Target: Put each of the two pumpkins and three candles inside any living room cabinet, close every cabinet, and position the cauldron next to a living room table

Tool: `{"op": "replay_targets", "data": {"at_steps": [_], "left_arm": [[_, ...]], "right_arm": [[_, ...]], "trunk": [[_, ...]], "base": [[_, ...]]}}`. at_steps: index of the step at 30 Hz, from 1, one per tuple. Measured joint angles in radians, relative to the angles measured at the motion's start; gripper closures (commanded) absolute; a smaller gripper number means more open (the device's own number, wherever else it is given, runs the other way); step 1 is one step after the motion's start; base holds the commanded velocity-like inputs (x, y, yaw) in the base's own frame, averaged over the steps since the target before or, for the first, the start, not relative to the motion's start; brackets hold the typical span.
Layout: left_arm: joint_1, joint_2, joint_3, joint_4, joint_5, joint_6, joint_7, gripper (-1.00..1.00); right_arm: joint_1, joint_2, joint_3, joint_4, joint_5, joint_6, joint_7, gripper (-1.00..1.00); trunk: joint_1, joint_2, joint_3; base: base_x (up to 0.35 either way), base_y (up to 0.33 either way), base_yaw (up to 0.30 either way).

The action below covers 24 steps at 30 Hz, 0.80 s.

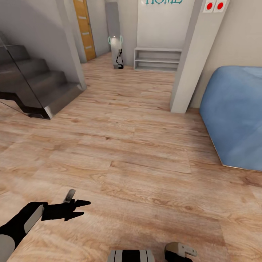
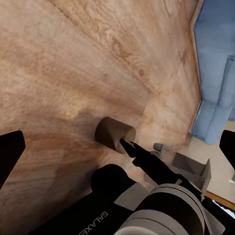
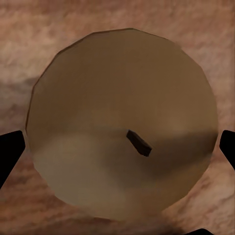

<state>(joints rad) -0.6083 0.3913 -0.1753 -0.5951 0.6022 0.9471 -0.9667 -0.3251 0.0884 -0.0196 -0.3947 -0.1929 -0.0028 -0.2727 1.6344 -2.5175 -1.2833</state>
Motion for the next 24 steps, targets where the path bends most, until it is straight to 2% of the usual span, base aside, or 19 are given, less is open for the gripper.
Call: {"op": "replay_targets", "data": {"at_steps": [6,23,24], "left_arm": [[0.000,-0.004,0.000,0.000,0.000,0.000,0.001,-1.00],[0.000,-0.001,0.002,0.000,0.001,0.000,-0.005,-1.00],[0.000,-0.001,0.002,0.001,0.001,0.000,-0.005,-1.00]], "right_arm": [[0.000,0.000,-0.007,0.000,0.006,0.000,-0.010,-1.00],[0.000,0.000,-0.007,0.001,0.004,0.001,-0.023,-1.00],[0.000,0.000,-0.007,0.001,0.003,0.001,-0.023,1.00]], "trunk": [[0.000,0.000,0.000],[0.001,-0.001,-0.008],[0.001,-0.001,-0.008]], "base": [[0.089,0.000,0.000],[0.003,0.000,0.000],[0.000,0.000,0.000]]}}
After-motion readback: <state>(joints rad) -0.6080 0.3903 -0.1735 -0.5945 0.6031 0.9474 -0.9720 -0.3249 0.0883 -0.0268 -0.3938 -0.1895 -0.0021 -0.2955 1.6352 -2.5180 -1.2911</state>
